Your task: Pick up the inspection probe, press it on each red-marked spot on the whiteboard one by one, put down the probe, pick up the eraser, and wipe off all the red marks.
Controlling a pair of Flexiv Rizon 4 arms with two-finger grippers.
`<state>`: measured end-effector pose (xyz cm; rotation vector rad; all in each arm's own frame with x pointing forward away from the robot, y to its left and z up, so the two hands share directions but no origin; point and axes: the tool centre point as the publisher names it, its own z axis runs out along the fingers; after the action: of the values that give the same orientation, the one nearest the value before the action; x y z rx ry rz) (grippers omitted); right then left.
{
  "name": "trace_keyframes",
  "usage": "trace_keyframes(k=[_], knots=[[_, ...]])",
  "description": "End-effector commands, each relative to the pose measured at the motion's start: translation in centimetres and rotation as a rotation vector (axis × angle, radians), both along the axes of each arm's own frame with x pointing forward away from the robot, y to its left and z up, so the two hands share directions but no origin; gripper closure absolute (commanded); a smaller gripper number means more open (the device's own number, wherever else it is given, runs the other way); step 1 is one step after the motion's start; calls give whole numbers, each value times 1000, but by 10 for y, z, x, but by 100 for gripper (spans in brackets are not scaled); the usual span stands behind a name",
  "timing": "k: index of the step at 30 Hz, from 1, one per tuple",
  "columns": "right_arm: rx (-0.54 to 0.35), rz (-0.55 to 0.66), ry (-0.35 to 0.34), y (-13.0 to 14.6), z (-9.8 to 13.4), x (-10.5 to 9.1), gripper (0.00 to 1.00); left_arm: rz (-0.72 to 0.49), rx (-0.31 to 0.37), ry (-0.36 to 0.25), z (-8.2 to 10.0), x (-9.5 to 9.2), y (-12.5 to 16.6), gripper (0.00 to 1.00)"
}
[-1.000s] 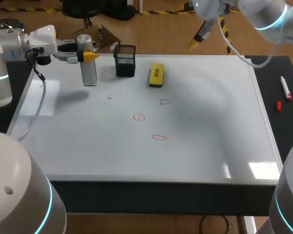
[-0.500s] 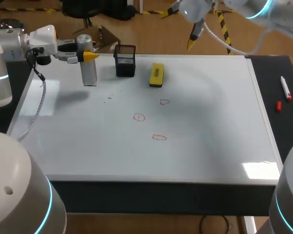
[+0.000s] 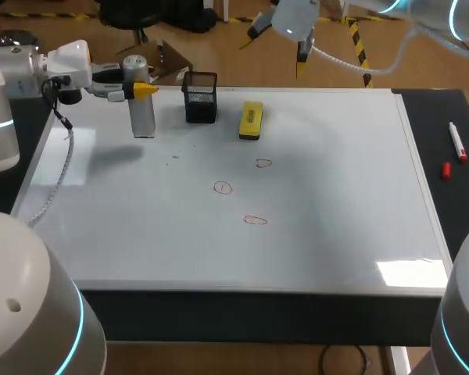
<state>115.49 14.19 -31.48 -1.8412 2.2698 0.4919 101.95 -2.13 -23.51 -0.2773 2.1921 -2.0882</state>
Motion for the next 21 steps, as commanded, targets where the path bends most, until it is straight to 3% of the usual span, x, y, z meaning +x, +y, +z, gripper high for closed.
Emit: trace_keyframes(k=[1, 15, 21], knots=[[-413, 118, 66, -1, 6, 4, 0, 4, 2, 0, 2, -1, -1, 100], [-413, 118, 66, -1, 6, 4, 0, 4, 2, 0, 2, -1, -1, 100], [-513, 96, 53, 7, 2, -11, 0, 4, 2, 0, 2, -1, -1, 100]])
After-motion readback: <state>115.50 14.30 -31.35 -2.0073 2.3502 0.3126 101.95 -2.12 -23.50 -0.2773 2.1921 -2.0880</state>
